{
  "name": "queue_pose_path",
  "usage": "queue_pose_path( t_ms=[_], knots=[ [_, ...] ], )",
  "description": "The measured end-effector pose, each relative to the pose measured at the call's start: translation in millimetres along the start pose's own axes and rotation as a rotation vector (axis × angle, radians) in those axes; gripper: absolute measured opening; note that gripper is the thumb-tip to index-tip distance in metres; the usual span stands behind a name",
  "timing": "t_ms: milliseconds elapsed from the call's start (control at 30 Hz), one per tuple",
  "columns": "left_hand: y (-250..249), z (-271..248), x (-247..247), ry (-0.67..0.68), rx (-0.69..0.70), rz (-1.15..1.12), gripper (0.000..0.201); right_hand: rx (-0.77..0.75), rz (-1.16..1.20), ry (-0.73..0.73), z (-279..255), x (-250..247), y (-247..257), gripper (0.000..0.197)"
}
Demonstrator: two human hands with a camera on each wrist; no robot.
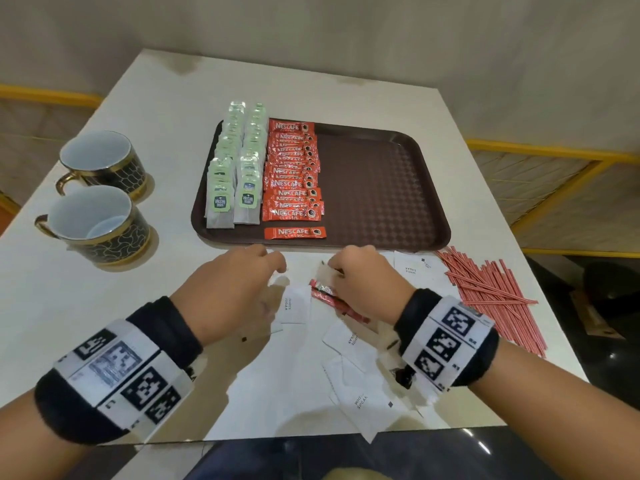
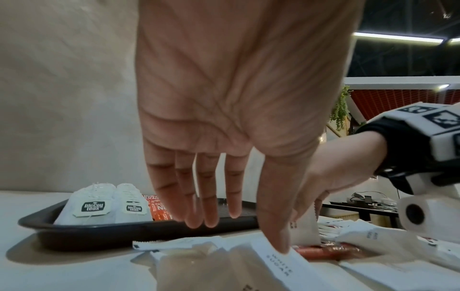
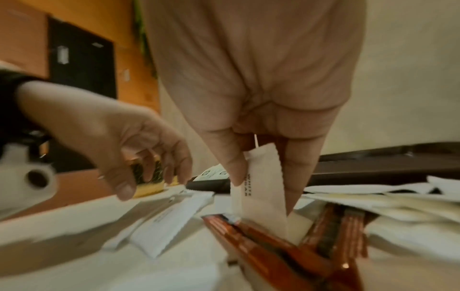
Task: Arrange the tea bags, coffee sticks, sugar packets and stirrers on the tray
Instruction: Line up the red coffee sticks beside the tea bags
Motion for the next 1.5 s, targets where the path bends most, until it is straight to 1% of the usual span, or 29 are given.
queue_pose_path(
  t_ms=[100, 167, 233, 267, 333, 400, 433, 467, 500, 567, 633, 700, 767, 833, 933, 1000, 1033, 1133, 1200, 1300, 1433, 1500],
  knots=[
    [-6.4, -0.3, -1.8, -0.032, 0.035, 0.006, 0.032, -0.004, 0.123, -0.039, -7.4, -8.4, -11.0, 0.043],
    [-18.5, 1.3, -1.0, -0.044, 0.102, -0.005, 0.025, 0.006, 0.172, -0.081, -15.9, -15.4, -19.9, 0.046],
    [-33.8, 6.9, 2.6, -0.037, 0.186, 0.021, 0.022, 0.031, 0.204, -0.140, -27.4, -24.0, -32.9, 0.046],
    [-41.9, 11.6, 5.6, -0.026, 0.223, 0.063, 0.022, 0.055, 0.197, -0.148, -34.0, -27.6, -39.1, 0.040],
    [-56.3, 24.5, 12.6, -0.006, 0.260, 0.165, 0.022, 0.089, 0.165, -0.076, -46.4, -28.7, -47.0, 0.022],
    [-65.3, 38.9, 17.8, 0.014, 0.228, 0.249, 0.020, 0.093, 0.160, 0.047, -55.5, -21.4, -49.7, 0.015],
    [-67.5, 44.6, 18.7, 0.031, 0.197, 0.280, 0.021, 0.095, 0.155, 0.081, -57.8, -17.0, -50.7, 0.011],
    [-69.1, 48.8, 18.5, 0.046, 0.169, 0.305, 0.022, 0.104, 0.133, 0.079, -59.2, -13.8, -51.5, 0.011],
    [-69.5, 52.3, 17.7, 0.058, 0.149, 0.324, 0.022, 0.119, 0.104, 0.049, -58.4, -11.6, -53.1, 0.015],
    [-67.5, 56.1, 13.7, 0.061, 0.131, 0.349, 0.021, 0.152, 0.065, -0.050, -52.1, -11.4, -54.4, 0.022],
    [-64.3, 56.4, 9.0, 0.048, 0.124, 0.355, 0.020, 0.171, 0.008, -0.112, -39.8, -10.8, -52.7, 0.023],
    [-61.9, 54.9, 2.7, 0.015, 0.115, 0.354, 0.020, 0.212, -0.038, -0.114, -26.0, -8.4, -47.5, 0.024],
    [-60.3, 51.6, -6.8, -0.048, 0.090, 0.331, 0.020, 0.263, -0.076, -0.082, -16.8, -5.5, -38.9, 0.034],
    [-57.2, 48.2, -16.7, -0.122, 0.077, 0.261, 0.022, 0.284, -0.120, -0.072, -12.7, -4.9, -30.4, 0.039],
    [-46.8, 42.6, -30.7, -0.238, 0.080, 0.151, 0.026, 0.306, -0.100, -0.052, -9.0, -6.2, -26.6, 0.037],
    [-35.0, 41.2, -37.9, -0.282, 0.073, 0.070, 0.030, 0.327, -0.082, -0.011, -7.6, -6.2, -27.6, 0.035],
    [-28.6, 40.7, -40.9, -0.287, 0.059, 0.018, 0.029, 0.329, -0.075, 0.014, -7.9, -5.6, -27.8, 0.034],
    [-7.1, 39.3, -45.2, -0.262, -0.032, -0.192, 0.021, 0.293, -0.036, 0.048, -7.7, -3.3, -26.2, 0.021],
    [4.1, 38.5, -45.0, -0.255, -0.076, -0.377, 0.022, 0.256, -0.012, 0.053, -7.0, -0.9, -24.1, 0.017],
    [7.6, 39.4, -44.3, -0.244, -0.078, -0.600, 0.027, 0.208, -0.034, 0.058, -6.4, 2.1, -17.5, 0.016],
    [3.6, 49.6, -44.1, -0.192, -0.050, -0.696, 0.024, 0.171, 0.016, 0.077, -1.3, 4.8, -13.2, 0.025],
    [2.3, 55.9, -43.7, -0.172, -0.036, -0.746, 0.023, 0.157, 0.011, 0.087, 0.9, 5.4, -13.3, 0.023]
  ],
)
Point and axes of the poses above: each hand's wrist, its own z-axis towards the middle knuckle, its own x-axis out of the palm, y = z × x, the point moved 3 cm from there along z, towards the middle knuckle, and after that the axes turned 13 degrees about y, right-handed, at the moved point
